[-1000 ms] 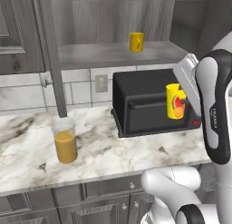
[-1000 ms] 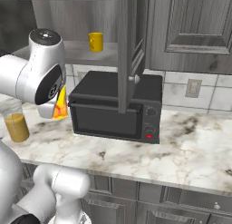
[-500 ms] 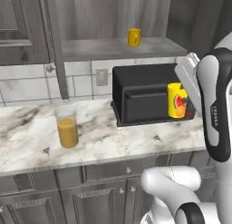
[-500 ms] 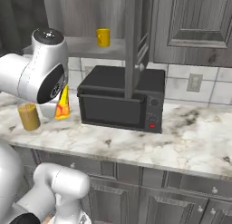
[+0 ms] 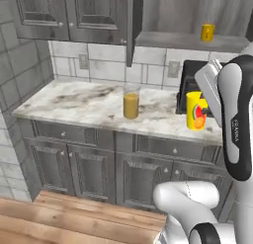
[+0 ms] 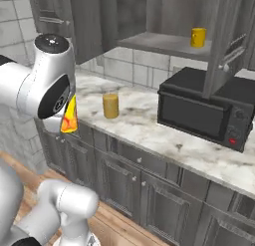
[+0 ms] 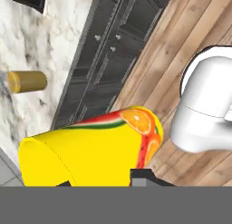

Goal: There is a tray on the dining counter. Grab the cup, mug, and pitcher and place them on the tray. The pitcher may be placed next to the tray if it cannot fit the tray.

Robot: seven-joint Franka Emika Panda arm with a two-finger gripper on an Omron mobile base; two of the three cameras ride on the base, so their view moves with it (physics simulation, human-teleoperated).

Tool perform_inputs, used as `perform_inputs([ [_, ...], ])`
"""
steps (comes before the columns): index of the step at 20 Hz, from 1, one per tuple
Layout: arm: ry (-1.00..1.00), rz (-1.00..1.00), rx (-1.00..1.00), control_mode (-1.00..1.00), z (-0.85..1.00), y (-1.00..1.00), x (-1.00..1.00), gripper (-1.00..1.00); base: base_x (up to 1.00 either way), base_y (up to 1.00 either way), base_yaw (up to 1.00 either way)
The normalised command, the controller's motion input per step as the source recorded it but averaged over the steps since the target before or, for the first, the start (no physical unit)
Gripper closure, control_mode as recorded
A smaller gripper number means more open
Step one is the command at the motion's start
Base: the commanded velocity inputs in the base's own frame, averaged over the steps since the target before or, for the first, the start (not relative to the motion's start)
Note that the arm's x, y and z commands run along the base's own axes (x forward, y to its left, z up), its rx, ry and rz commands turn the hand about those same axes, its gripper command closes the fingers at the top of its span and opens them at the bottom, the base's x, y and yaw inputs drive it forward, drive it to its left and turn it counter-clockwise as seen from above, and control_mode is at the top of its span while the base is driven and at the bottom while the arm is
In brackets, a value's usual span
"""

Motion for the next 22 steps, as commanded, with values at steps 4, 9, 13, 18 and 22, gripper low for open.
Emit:
perform_inputs([
  [4,0.00,0.00,0.00,1.00,0.00,0.00,0.00,1.00,-0.46,0.00,0.84],
  [9,0.00,0.00,0.00,1.00,0.00,0.00,0.00,1.00,-0.36,0.00,0.85],
  [13,0.00,0.00,0.00,1.00,0.00,0.00,0.00,1.00,-0.23,0.00,0.82],
  [18,0.00,0.00,0.00,1.00,0.00,0.00,0.00,1.00,-0.12,0.00,0.84],
  [22,0.00,0.00,0.00,1.00,0.00,0.00,0.00,1.00,0.00,-0.01,0.86],
])
